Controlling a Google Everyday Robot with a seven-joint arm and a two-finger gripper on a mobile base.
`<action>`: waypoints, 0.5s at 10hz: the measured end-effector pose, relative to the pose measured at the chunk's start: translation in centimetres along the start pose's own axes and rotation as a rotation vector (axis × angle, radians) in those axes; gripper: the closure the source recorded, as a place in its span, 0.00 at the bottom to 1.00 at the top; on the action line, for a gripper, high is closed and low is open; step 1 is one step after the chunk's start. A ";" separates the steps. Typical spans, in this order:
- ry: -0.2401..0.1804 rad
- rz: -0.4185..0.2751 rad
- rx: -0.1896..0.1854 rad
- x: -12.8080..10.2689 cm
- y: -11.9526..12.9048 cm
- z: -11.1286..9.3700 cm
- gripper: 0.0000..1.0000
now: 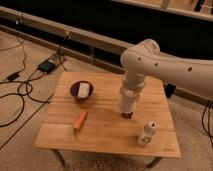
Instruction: Place the ceramic cup over the eraser
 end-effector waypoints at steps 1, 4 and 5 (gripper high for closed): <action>0.009 0.001 0.006 -0.1 -0.2 0.4 1.00; 0.040 0.005 0.014 -0.5 -0.6 1.8 1.00; 0.047 0.002 0.012 -0.6 -0.5 2.1 1.00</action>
